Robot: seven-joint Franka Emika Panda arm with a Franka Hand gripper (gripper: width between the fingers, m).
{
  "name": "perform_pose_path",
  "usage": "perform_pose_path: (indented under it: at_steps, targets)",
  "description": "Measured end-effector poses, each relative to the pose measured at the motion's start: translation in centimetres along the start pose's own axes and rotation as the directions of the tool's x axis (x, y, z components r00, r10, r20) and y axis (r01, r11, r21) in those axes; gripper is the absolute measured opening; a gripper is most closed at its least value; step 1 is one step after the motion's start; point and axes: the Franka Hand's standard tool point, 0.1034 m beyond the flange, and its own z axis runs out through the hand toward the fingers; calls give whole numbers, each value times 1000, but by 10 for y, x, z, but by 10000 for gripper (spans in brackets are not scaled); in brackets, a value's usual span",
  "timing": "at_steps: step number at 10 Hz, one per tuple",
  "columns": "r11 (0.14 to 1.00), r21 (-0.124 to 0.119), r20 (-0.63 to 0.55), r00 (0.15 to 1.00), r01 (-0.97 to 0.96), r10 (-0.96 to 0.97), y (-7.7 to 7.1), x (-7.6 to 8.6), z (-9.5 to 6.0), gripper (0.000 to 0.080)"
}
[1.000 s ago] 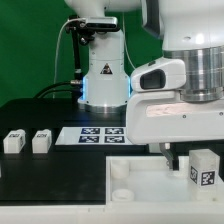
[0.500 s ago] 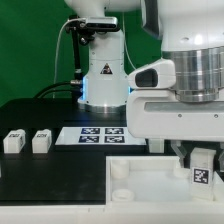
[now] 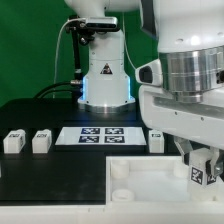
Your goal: Assemble one leg
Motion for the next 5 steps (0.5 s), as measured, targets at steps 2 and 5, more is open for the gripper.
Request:
perform_pose_path:
  at_steps: [2, 5]
  targets:
    - [902, 12, -12, 902, -431, 431, -2, -3, 0, 294]
    - [749, 23, -11, 749, -662, 663, -1, -1, -2, 294]
